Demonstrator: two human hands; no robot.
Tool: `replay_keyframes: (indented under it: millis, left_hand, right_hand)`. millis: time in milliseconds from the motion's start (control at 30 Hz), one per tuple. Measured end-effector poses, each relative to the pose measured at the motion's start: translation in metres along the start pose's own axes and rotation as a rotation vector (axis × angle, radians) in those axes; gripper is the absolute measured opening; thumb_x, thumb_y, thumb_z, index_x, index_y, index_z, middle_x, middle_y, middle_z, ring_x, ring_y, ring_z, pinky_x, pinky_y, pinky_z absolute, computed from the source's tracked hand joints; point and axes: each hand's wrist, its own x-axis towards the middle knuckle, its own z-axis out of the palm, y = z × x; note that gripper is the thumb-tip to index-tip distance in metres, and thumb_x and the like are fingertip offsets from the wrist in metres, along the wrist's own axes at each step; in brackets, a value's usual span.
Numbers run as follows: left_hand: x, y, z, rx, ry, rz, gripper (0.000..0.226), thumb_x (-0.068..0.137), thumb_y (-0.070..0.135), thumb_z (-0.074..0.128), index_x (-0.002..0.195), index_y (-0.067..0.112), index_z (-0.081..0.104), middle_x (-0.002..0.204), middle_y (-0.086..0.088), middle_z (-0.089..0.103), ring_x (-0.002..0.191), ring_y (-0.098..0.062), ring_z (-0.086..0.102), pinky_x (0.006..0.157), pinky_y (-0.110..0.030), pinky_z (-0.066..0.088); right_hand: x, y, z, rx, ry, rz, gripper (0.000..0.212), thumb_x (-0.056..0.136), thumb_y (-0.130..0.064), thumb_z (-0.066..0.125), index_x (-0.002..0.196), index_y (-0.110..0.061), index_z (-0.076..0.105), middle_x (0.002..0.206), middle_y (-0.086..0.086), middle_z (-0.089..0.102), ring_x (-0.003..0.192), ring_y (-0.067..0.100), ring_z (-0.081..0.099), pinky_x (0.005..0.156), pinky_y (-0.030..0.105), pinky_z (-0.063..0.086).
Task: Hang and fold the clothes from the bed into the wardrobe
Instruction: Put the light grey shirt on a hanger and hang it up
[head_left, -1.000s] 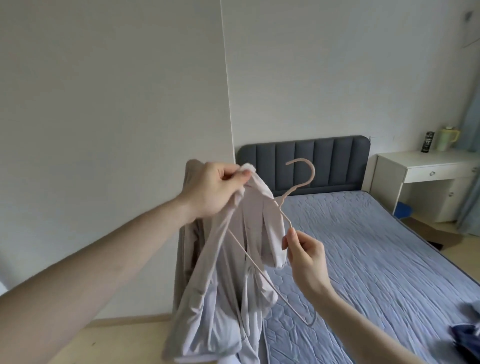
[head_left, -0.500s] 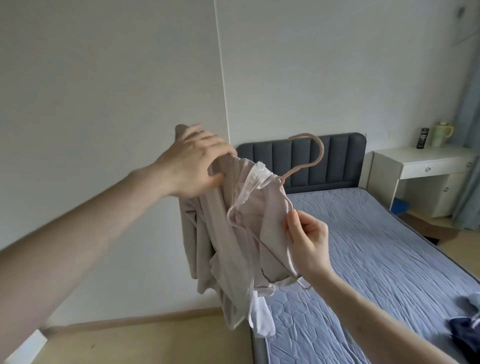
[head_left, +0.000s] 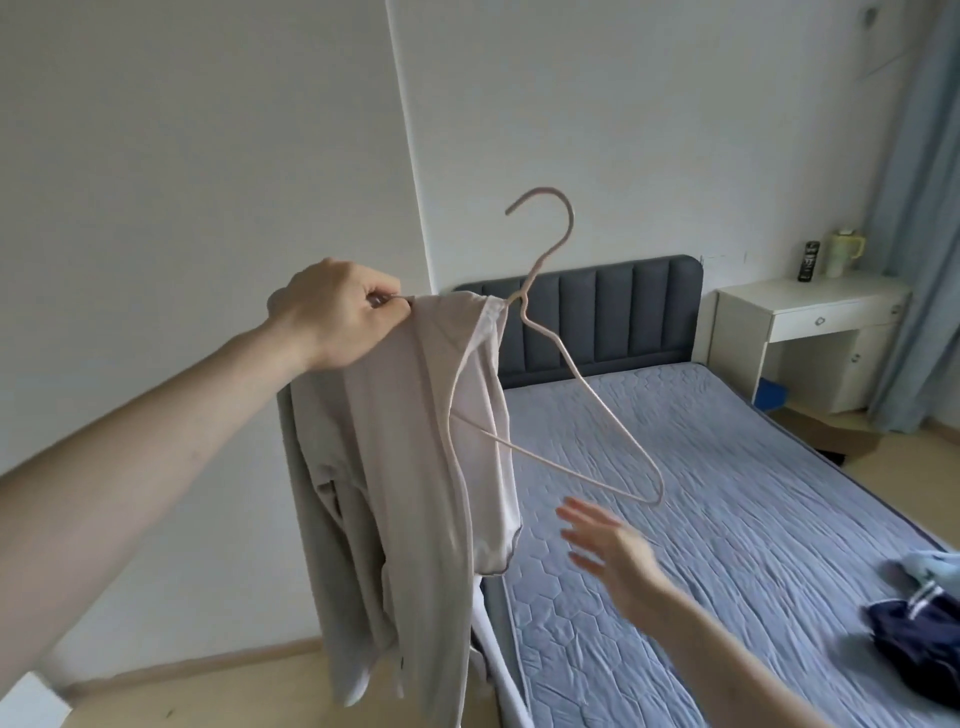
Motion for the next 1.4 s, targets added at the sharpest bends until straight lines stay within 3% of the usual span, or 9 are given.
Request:
replay_keyframes:
  millis: [233,300,400,633,767,1100,1200,1267,1400]
  left_hand:
    - [-0.003,0.003,-0.013,-0.073,0.079,0.055,0.035,0.082,0.042,0.046,0.066,0.015,0.029,0.056,-0.005,0.032,0.057,-0.023,0.031,0.053,-0.036,0.031]
    - [-0.006,0.000,-0.018,-0.076,0.085,0.054,0.036,0.082,0.040,0.047,0.065,0.013,0.030,0.056,-0.006,0.032,0.057,-0.023,0.031,0.053,-0.035,0.029]
    - [-0.016,-0.014,-0.032,-0.030,0.087,0.027,0.034,0.082,0.043,0.046,0.067,0.013,0.038,0.059,-0.004,0.044,0.058,-0.023,0.042,0.055,-0.033,0.035]
    - [-0.056,-0.062,-0.045,0.156,-0.037,0.031,0.045,0.080,0.053,0.040,0.070,0.012,0.055,0.058,0.000,0.056,0.064,-0.027,0.055,0.061,-0.035,0.045]
    - [-0.071,-0.072,-0.027,0.265,-0.161,0.066,0.031,0.089,0.053,0.041,0.066,0.033,0.050,0.065,0.009,0.055,0.068,-0.027,0.053,0.061,-0.034,0.043]
    - [-0.080,-0.062,0.037,-0.013,-0.147,-0.313,0.040,0.098,0.039,0.047,0.067,0.014,0.050,0.064,0.000,0.058,0.068,-0.029,0.058,0.055,-0.031,0.032]
    - [-0.076,-0.046,0.037,-0.047,-0.016,-0.338,0.039,0.096,0.035,0.052,0.067,0.010,0.050,0.060,-0.003,0.056,0.065,-0.029,0.056,0.054,-0.032,0.031]
    - [-0.075,-0.041,0.034,-0.058,0.046,-0.308,0.040,0.097,0.035,0.055,0.066,0.011,0.050,0.058,-0.001,0.055,0.064,-0.031,0.055,0.053,-0.033,0.032]
    - [-0.082,-0.039,0.028,-0.066,0.078,-0.321,0.039,0.097,0.037,0.058,0.067,0.014,0.049,0.054,-0.001,0.052,0.065,-0.033,0.054,0.055,-0.034,0.037]
  right_hand:
    - [-0.014,0.007,0.106,-0.219,-0.308,-0.052,0.021,0.076,-0.014,0.070,0.092,0.000,0.073,0.080,-0.003,0.071,0.077,0.010,0.066,0.071,0.028,0.054]
    - [-0.004,0.007,0.114,-0.269,-0.192,-0.062,0.002,0.076,-0.009,0.072,0.076,-0.010,0.073,0.068,-0.007,0.070,0.070,0.009,0.064,0.062,0.028,0.052]
    - [0.020,-0.001,0.096,-0.237,0.082,-0.056,0.022,0.090,-0.004,0.065,0.069,-0.010,0.068,0.063,-0.003,0.064,0.062,0.013,0.055,0.052,0.028,0.044]
    - [0.053,-0.094,-0.008,-0.237,0.254,-0.191,0.021,0.097,-0.001,0.057,0.098,-0.005,0.077,0.084,0.009,0.074,0.077,0.023,0.064,0.073,0.041,0.054]
    - [0.046,-0.163,-0.018,-0.337,0.224,-0.341,0.026,0.095,-0.004,0.059,0.086,-0.018,0.079,0.091,0.009,0.078,0.085,0.022,0.070,0.082,0.041,0.059]
    - [-0.068,-0.211,0.098,-0.655,-0.207,-0.688,0.023,0.092,-0.002,0.051,0.087,-0.019,0.066,0.079,-0.001,0.070,0.075,0.010,0.064,0.074,0.039,0.058]
    - [-0.087,-0.184,0.125,-0.991,-0.618,-0.493,0.008,0.099,-0.009,0.052,0.106,-0.011,0.049,0.098,0.013,0.068,0.087,0.024,0.070,0.077,0.049,0.060]
    - [-0.086,-0.179,0.122,-1.277,-0.743,-0.457,0.034,0.099,-0.033,0.064,0.126,-0.024,0.045,0.124,-0.002,0.064,0.106,0.017,0.066,0.092,0.039,0.055]
    - [-0.074,-0.204,0.095,-1.088,-0.493,-0.567,0.028,0.087,-0.042,0.076,0.111,-0.034,0.063,0.102,-0.022,0.073,0.089,-0.001,0.070,0.084,0.028,0.057]
